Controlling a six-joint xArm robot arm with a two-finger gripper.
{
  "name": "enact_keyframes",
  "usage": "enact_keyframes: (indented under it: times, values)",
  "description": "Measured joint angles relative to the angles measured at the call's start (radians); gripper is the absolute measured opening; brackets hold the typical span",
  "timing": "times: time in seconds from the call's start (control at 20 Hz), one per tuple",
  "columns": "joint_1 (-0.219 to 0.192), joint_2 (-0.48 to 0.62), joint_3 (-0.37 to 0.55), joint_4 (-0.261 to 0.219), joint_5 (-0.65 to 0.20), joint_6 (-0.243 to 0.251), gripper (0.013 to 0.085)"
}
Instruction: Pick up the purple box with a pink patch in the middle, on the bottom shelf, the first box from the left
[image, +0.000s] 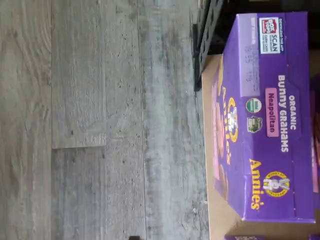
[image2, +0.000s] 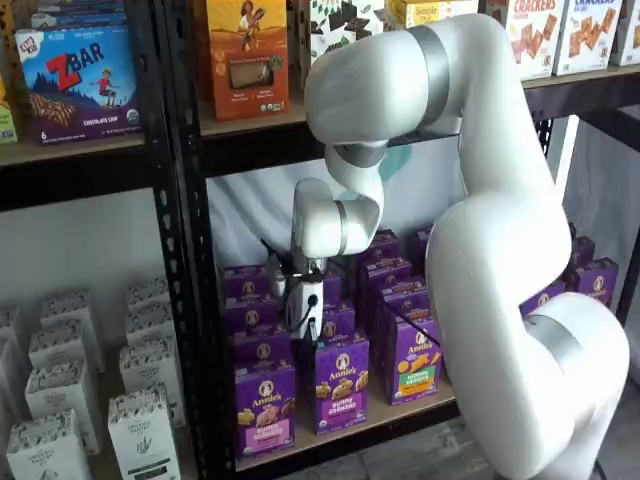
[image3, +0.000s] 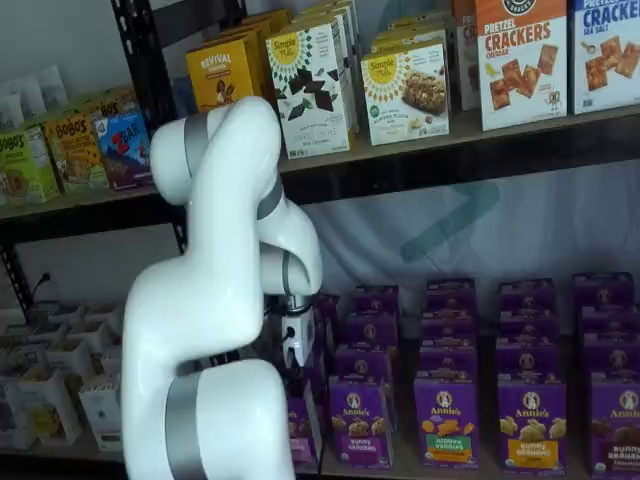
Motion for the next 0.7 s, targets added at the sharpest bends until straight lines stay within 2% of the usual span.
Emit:
enact_keyframes:
  times: [0.15, 0.45, 0.7]
  values:
    - [0.014, 0.003, 0.005, 0.024, -0.038, -0.01, 0.085]
    - [0.03, 0.022, -0.022, 0.006, -0.039, 0.023, 0.085]
    - [0.034, 0.051, -0.058, 0.003, -0.027, 0.032, 0.085]
